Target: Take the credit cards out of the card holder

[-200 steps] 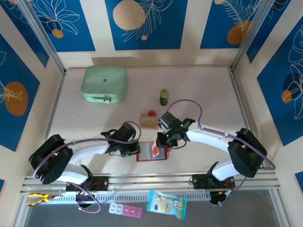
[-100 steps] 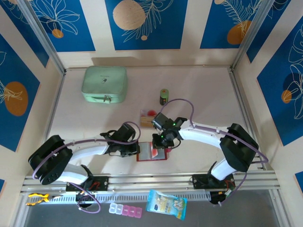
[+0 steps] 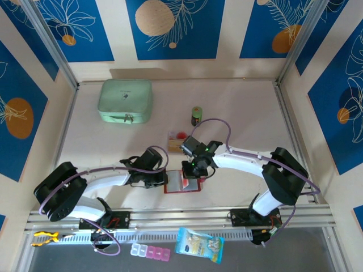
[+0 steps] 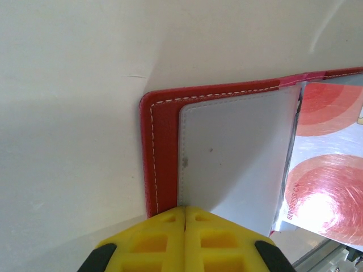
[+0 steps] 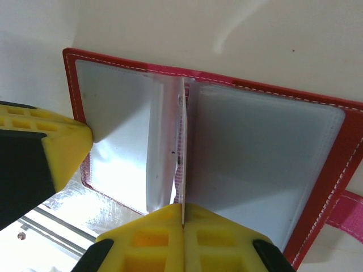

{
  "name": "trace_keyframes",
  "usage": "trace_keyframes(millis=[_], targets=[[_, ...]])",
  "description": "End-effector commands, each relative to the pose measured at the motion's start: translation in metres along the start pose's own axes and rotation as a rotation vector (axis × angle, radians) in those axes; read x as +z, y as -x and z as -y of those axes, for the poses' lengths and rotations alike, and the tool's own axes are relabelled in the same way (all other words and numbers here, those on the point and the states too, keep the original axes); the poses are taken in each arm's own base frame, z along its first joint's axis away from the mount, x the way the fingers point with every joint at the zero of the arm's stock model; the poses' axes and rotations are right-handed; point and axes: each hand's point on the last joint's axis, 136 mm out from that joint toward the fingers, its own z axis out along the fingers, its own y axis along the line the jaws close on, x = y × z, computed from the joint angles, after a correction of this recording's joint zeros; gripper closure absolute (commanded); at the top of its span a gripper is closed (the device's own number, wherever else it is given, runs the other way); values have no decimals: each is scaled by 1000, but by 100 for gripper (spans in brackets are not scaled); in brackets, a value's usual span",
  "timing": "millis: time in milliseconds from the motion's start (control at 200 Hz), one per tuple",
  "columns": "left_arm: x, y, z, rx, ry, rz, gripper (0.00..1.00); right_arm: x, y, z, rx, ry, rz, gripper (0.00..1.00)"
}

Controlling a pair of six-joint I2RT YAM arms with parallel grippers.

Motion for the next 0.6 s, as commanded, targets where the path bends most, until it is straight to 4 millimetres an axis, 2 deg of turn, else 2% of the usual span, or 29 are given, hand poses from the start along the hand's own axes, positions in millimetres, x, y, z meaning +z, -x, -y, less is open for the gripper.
trace_keyframes(millis=[0, 135, 240, 410, 595], targets=[[1, -10, -18, -27, 51, -33, 100, -16, 2, -4, -1, -3, 32, 94], [-2, -8, -14, -22, 45, -25, 100, -26, 4, -6, -35, -5, 50, 95], [-4, -5, -11, -14, 45, -19, 98, -32, 4, -9, -127, -7, 51, 95], [-9, -2, -7, -1, 52, -9, 95, -38, 0, -17, -433, -26, 43, 93], [-9, -1, -3, 9, 47, -16, 93, -31, -5, -8, -811, -103, -3, 96]])
